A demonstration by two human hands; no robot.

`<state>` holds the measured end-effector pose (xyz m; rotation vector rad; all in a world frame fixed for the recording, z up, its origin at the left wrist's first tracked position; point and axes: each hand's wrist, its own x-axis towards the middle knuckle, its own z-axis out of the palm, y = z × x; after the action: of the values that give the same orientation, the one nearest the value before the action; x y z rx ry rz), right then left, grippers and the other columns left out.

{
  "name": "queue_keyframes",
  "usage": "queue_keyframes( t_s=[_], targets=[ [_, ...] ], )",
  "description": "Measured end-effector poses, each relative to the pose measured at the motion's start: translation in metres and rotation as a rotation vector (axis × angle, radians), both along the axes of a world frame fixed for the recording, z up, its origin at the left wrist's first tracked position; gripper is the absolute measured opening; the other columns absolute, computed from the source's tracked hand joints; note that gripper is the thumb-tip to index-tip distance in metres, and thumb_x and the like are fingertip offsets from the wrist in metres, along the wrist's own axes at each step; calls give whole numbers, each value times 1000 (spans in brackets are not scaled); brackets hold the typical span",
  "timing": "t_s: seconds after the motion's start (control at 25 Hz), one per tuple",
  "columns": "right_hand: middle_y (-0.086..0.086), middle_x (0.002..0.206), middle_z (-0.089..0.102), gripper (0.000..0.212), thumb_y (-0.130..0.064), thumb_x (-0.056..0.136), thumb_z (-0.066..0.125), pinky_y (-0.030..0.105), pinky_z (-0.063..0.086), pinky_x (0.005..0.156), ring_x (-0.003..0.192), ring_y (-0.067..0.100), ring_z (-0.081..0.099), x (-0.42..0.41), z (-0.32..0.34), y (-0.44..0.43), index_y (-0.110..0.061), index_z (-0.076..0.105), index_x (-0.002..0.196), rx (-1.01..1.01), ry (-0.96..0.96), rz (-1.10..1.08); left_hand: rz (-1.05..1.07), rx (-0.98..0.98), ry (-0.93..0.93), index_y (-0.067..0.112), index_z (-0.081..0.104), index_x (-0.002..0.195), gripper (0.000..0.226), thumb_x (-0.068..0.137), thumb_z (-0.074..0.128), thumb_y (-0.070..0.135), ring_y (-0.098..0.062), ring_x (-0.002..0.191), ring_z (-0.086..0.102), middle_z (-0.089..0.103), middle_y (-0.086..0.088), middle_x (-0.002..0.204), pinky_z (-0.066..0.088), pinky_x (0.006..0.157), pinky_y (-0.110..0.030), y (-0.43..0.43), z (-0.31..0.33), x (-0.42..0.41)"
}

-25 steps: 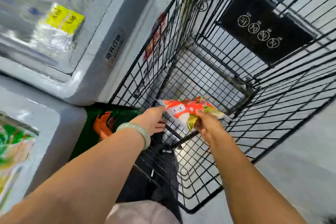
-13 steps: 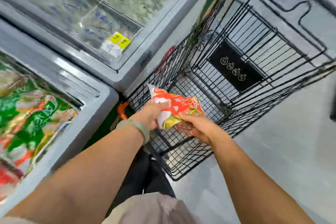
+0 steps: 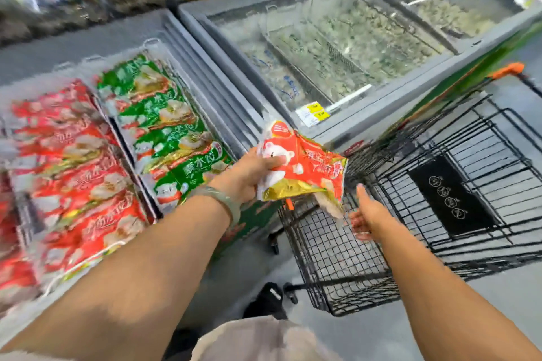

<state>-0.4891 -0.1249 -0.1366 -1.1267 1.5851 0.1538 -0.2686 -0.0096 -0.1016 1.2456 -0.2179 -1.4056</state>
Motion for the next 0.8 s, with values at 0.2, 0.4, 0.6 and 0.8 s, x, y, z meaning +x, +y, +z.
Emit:
queue_keyframes(
  t_s=[0.2,0.4,0.6,0.8],
  targets=[
    [3,61,71,60,-71,85,37,29,56,52,48,16,66,125,14,83,-18,67,88,216,-384,-34,101,26,62,10,62,106,15,95,52,12,-9,65,73,76,1,76,60,68,-23,130,4,75],
    [18,99,69,39,-41,87,62,41,53,82,89,30,67,238,-3,195,-4,64,99,-186,-272,206,307,101,68,3,60,118,29,94,55,17,-15,63,73,76,-6,76,61,63,-30,269,-13,148],
    [31,111,64,58,-45,93,47,45,46,89,105,42,60,324,-11,282,8,64,107,-391,-192,543,463,225,89,12,67,110,31,89,61,34,-18,69,70,76,-4,88,55,56,-27,397,-41,192],
    [19,82,62,40,-37,96,44,43,50,66,74,28,58,377,-15,354,-3,60,85,-311,-338,578,639,383,86,10,65,100,14,93,57,19,-18,60,72,76,-5,75,58,54,-29,478,-67,213]
  ],
)
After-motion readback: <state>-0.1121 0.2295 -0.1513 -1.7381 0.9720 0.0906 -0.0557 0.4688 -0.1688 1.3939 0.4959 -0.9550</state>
